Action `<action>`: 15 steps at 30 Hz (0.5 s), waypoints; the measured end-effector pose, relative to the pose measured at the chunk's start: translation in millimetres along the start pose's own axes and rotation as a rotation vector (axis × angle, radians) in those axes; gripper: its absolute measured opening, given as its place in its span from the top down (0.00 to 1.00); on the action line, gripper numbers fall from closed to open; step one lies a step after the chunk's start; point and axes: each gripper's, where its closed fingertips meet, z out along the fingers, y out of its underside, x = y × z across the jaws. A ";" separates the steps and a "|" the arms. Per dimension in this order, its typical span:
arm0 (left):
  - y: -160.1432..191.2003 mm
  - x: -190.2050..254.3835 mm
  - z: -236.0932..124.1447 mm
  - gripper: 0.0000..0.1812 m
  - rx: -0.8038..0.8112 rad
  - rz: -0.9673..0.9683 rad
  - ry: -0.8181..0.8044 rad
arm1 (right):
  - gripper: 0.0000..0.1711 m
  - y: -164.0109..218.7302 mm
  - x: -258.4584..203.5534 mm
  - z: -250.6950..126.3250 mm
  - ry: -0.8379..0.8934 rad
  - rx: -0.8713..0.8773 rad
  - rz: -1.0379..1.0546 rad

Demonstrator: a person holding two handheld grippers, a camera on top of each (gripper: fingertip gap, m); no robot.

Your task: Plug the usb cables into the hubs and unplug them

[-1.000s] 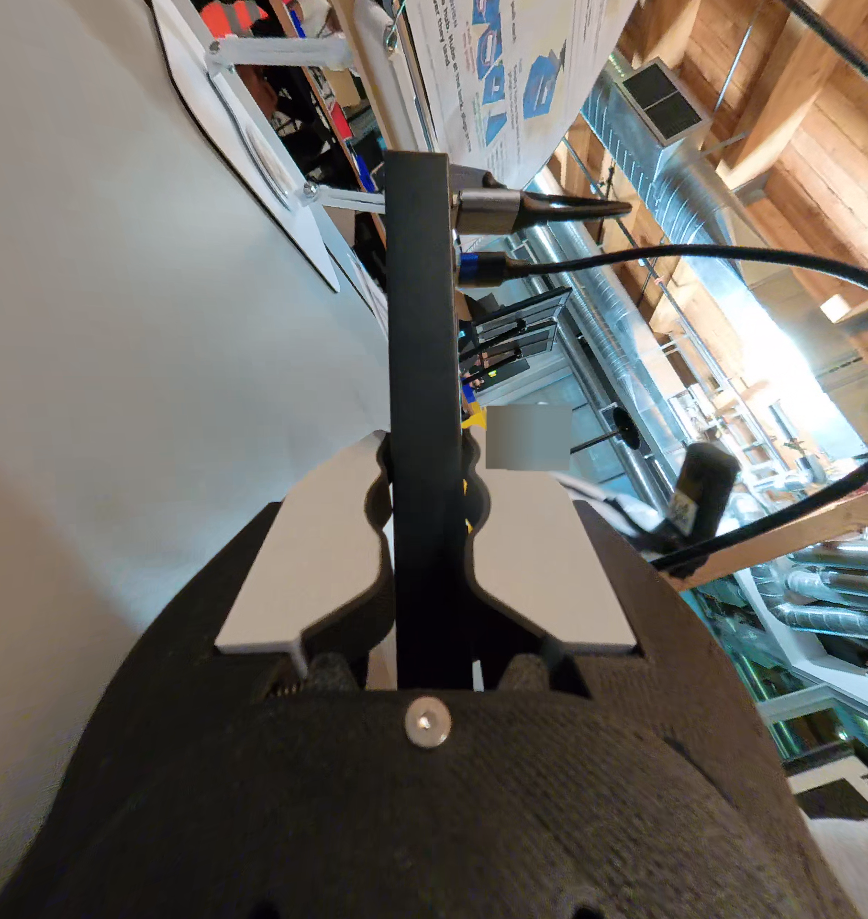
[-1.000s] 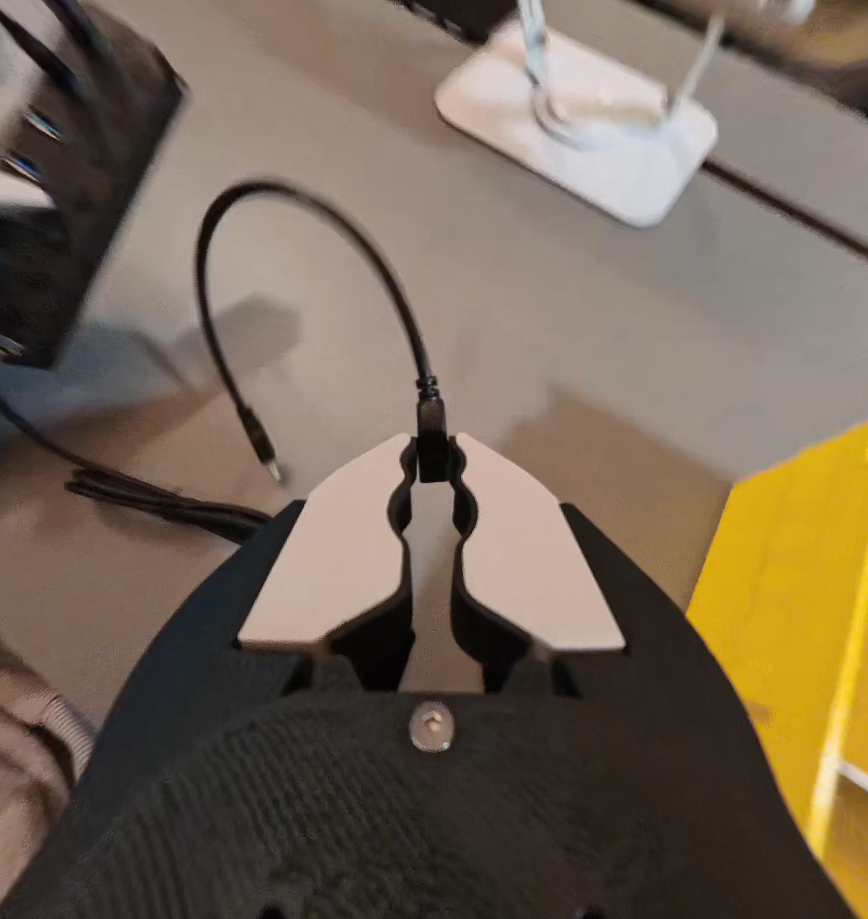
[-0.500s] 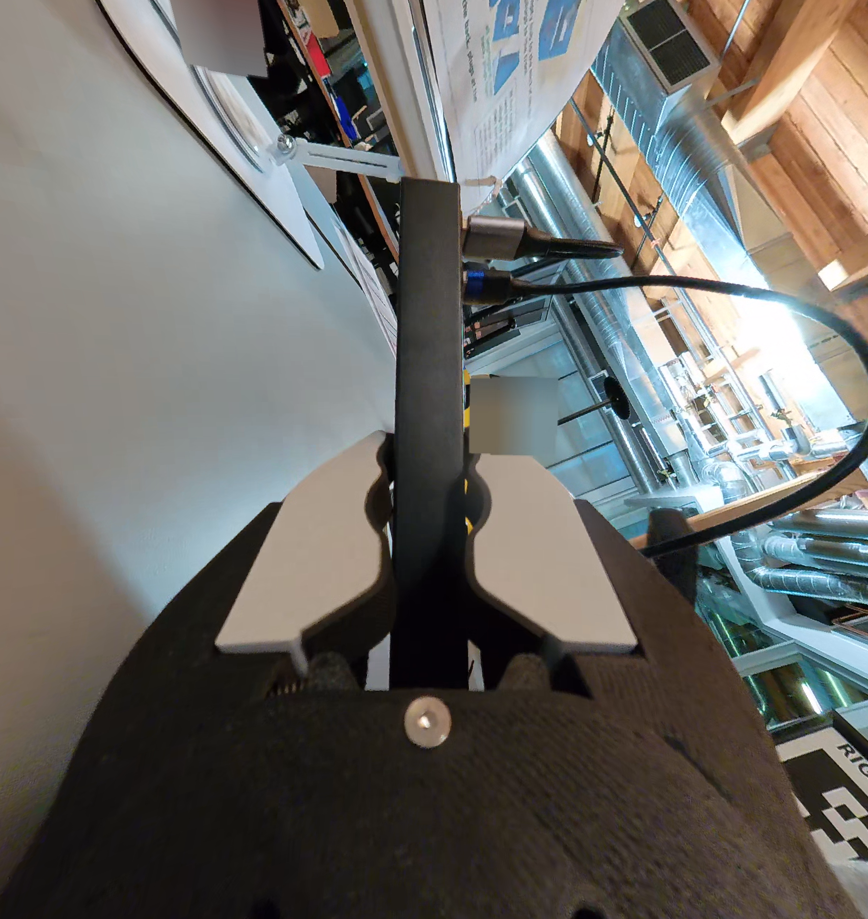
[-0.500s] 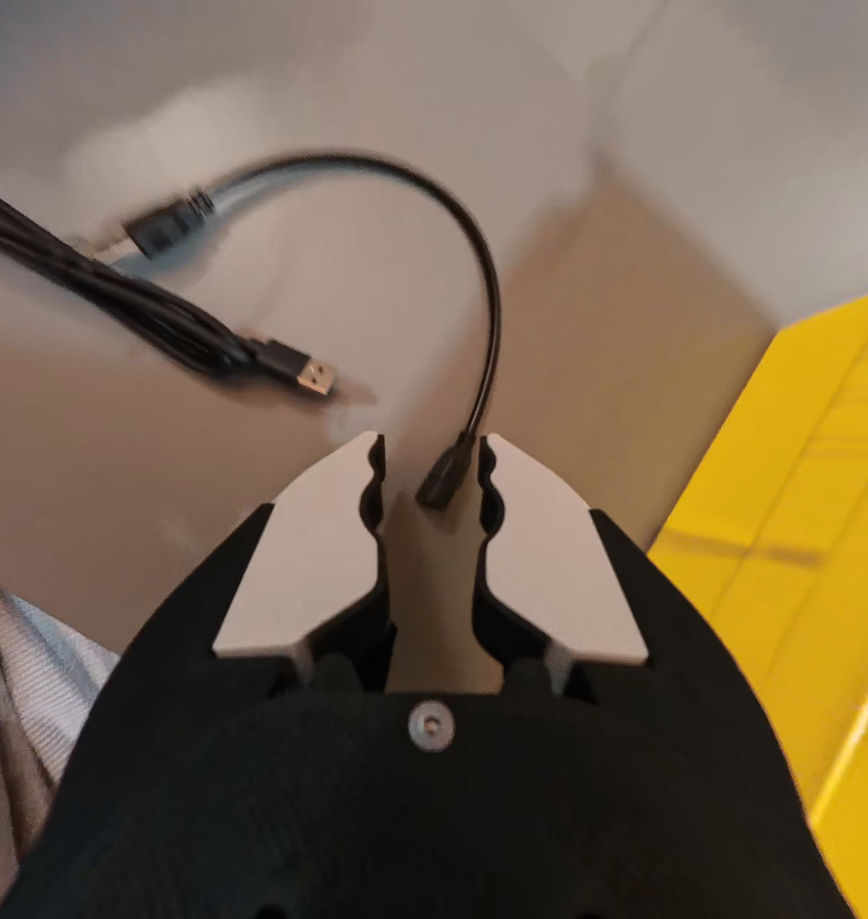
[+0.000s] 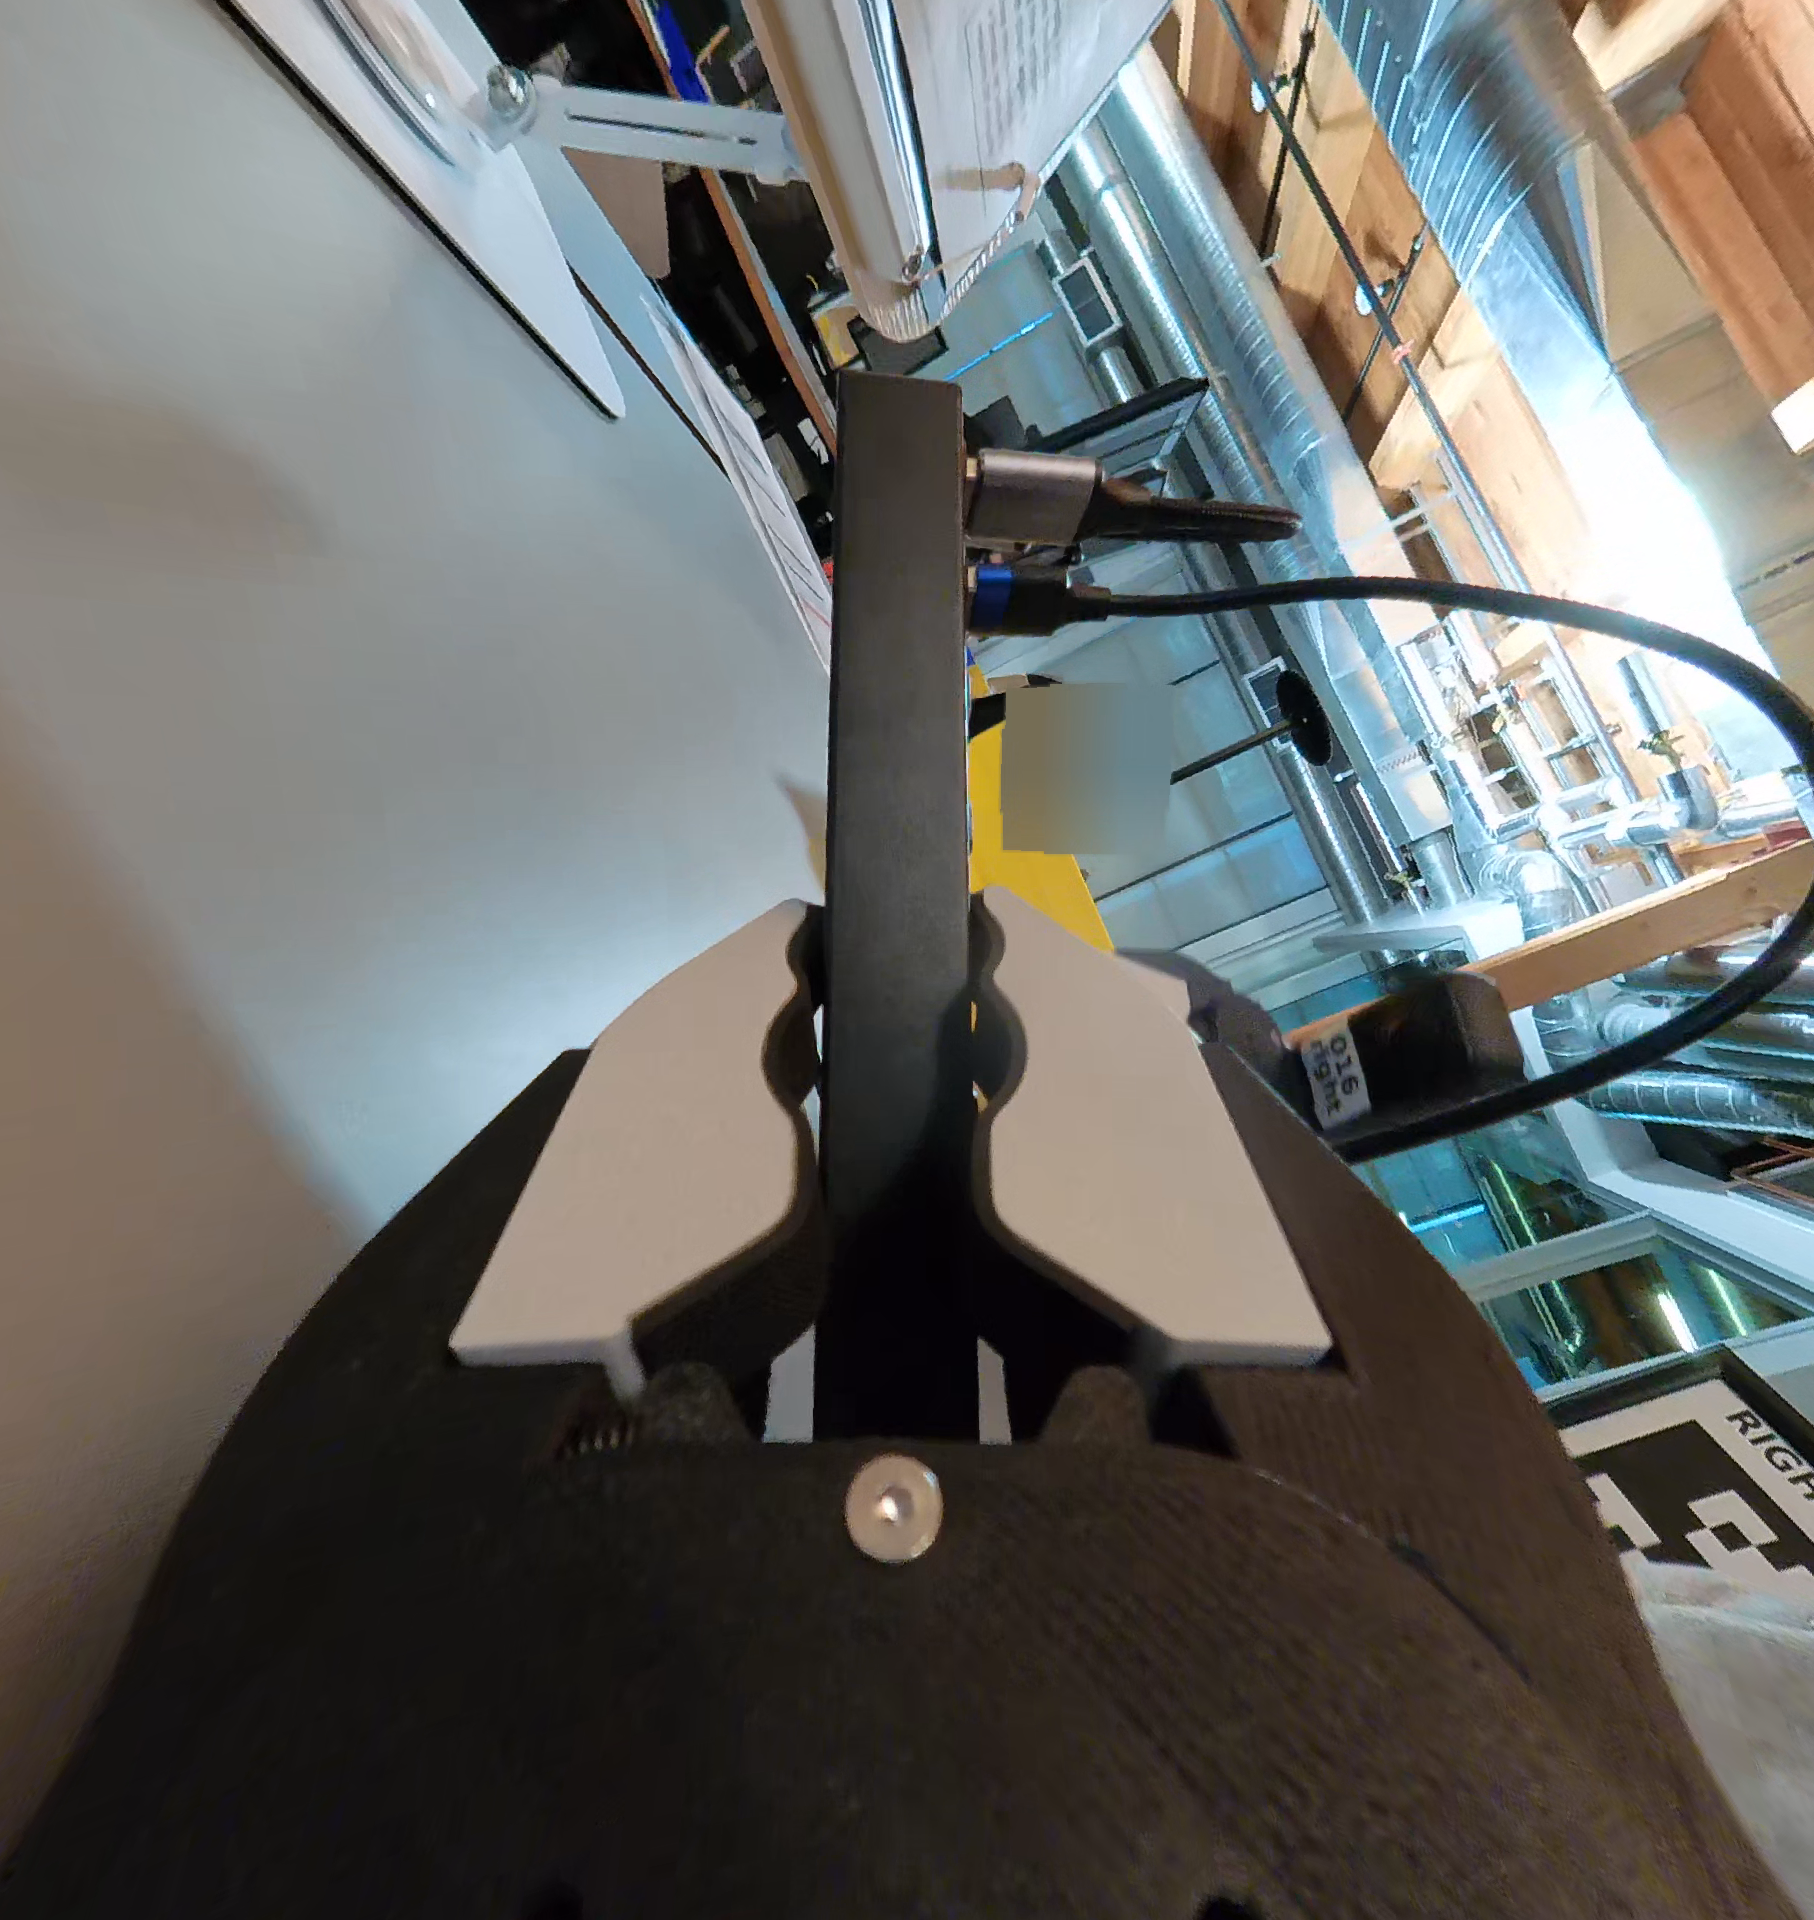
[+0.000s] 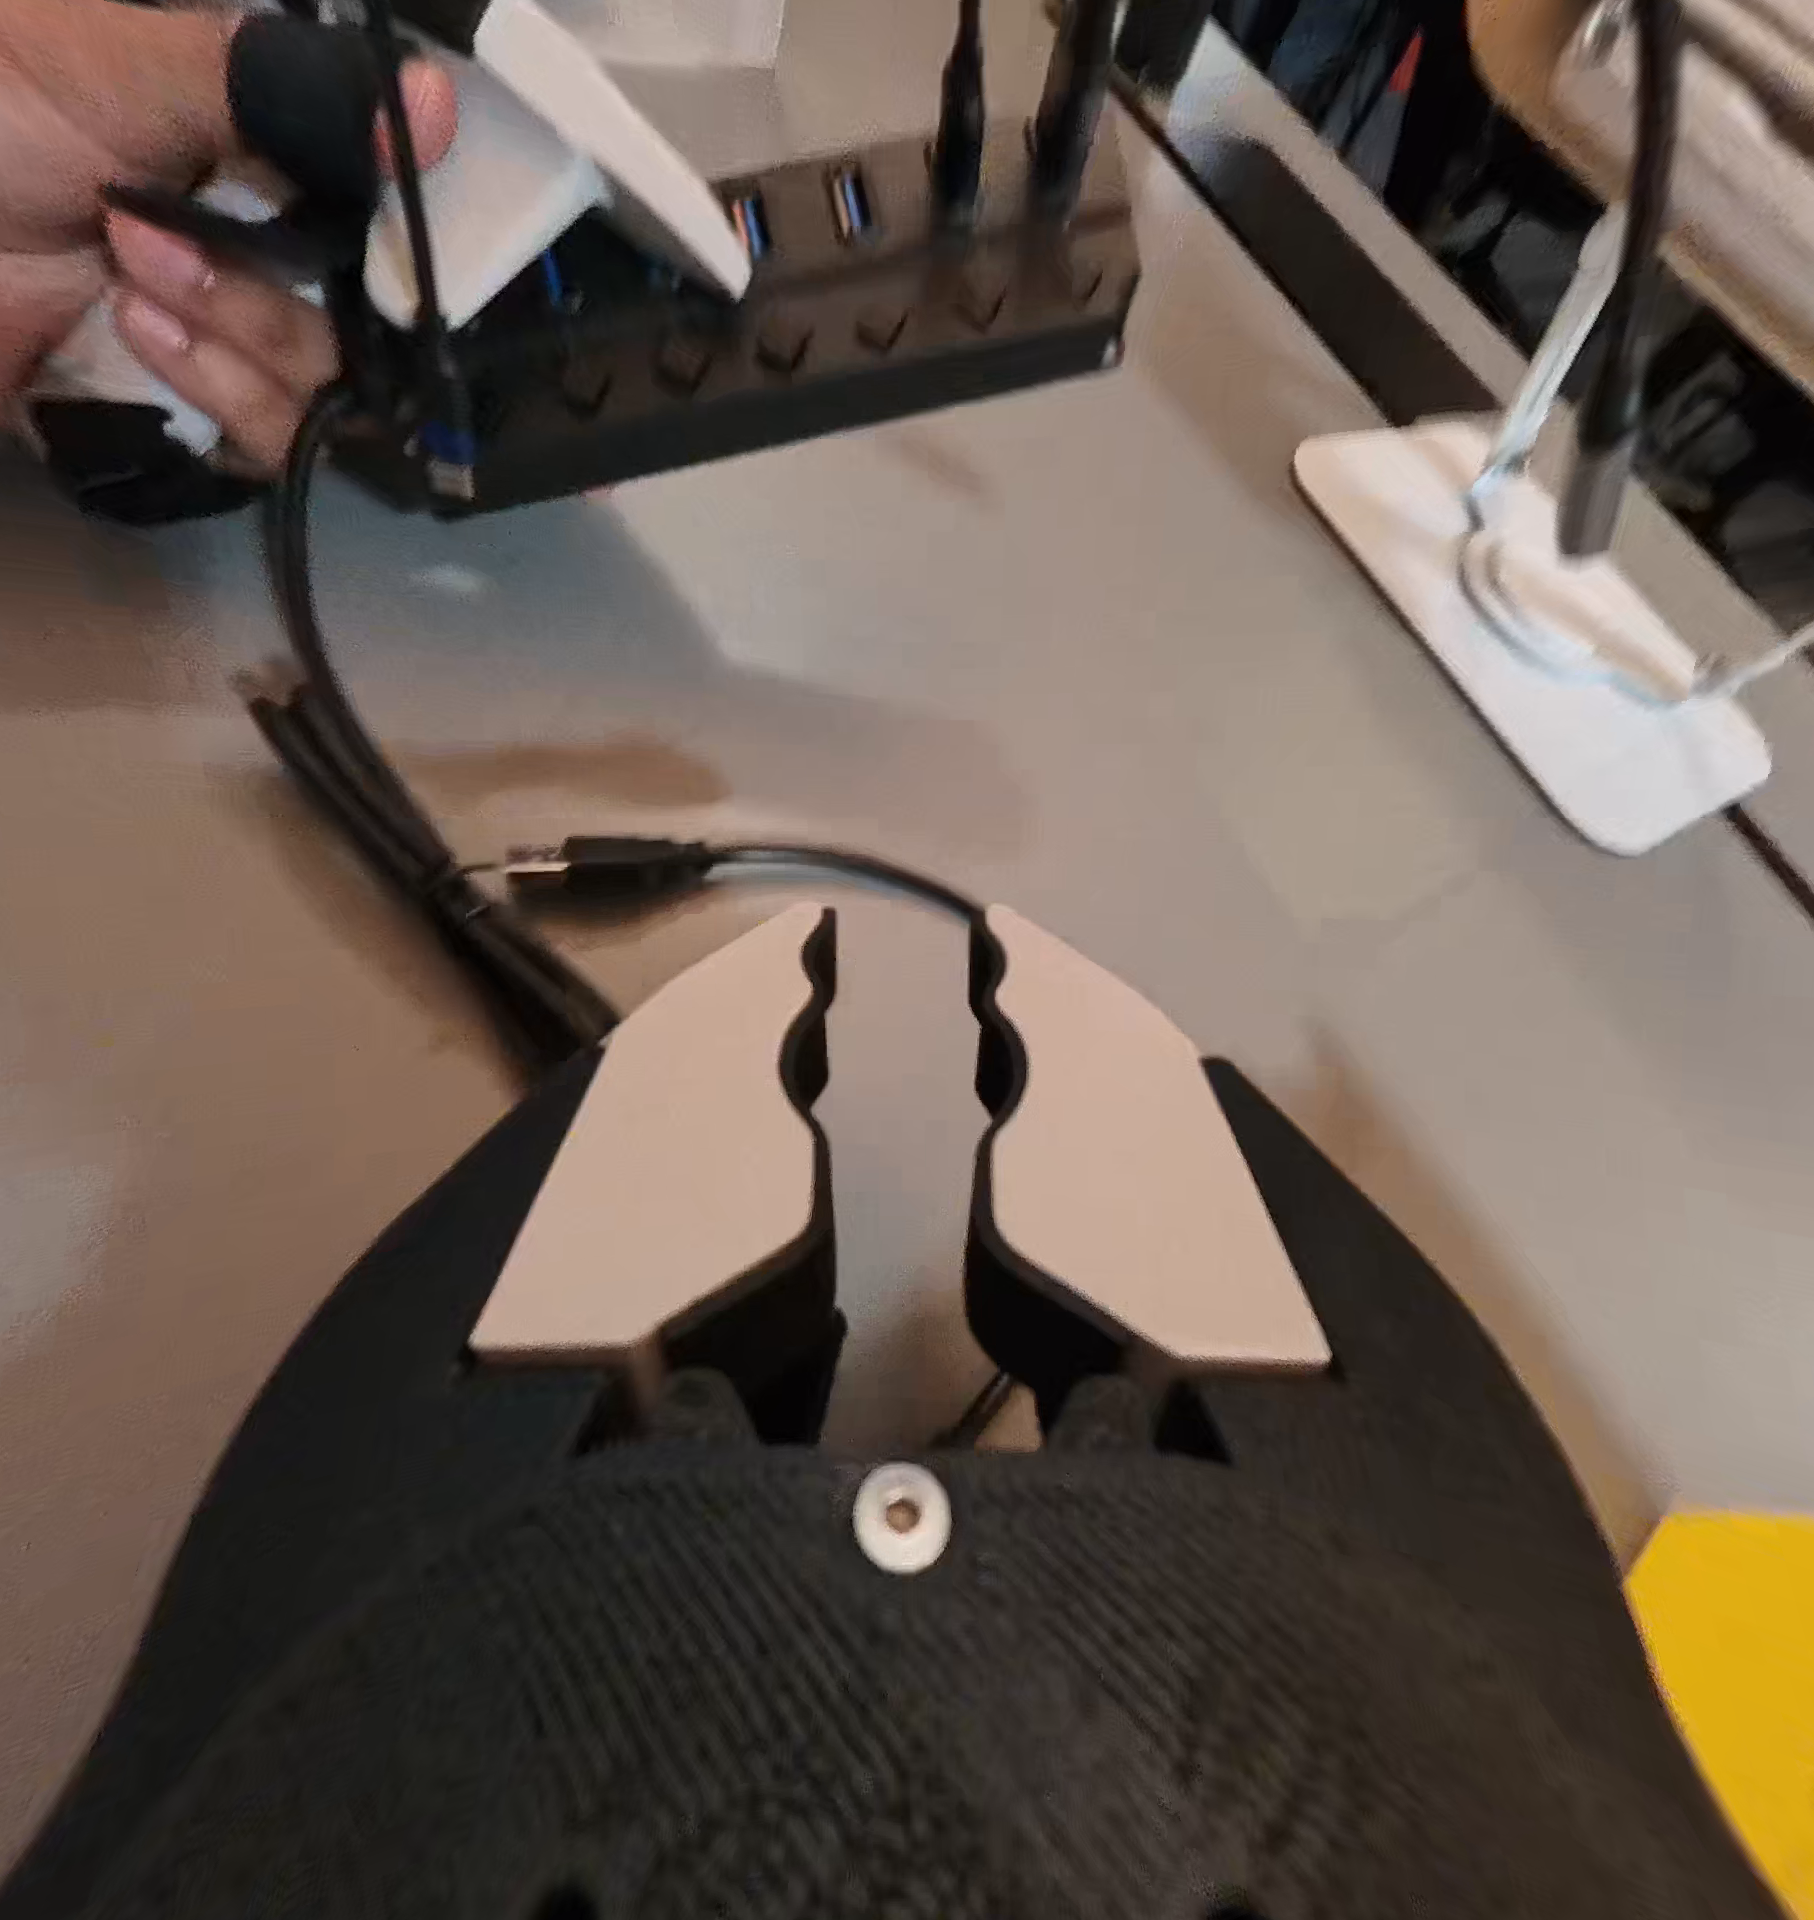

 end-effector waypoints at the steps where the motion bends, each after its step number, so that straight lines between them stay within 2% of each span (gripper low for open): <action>1: 1.6 0.5 0.9 0.86 -0.006 0.003 -0.001 | 0.86 -2.8 3.6 7.4 -0.030 0.009 -0.020; 5: 9.2 3.6 4.5 0.86 -0.042 0.033 0.000 | 0.85 2.2 -21.8 36.0 -0.373 -0.107 -0.024; 7: 12.7 4.6 5.4 0.86 -0.061 0.033 0.006 | 0.79 5.2 -37.0 40.6 -0.497 -0.182 -0.034; 11: 16.2 6.4 3.7 0.86 -0.074 0.034 0.015 | 0.68 9.0 -48.7 45.8 -0.544 -0.246 -0.116; 15: 15.6 6.5 1.8 0.86 -0.068 0.020 0.021 | 0.70 7.4 -57.5 41.5 -0.555 -0.240 -0.176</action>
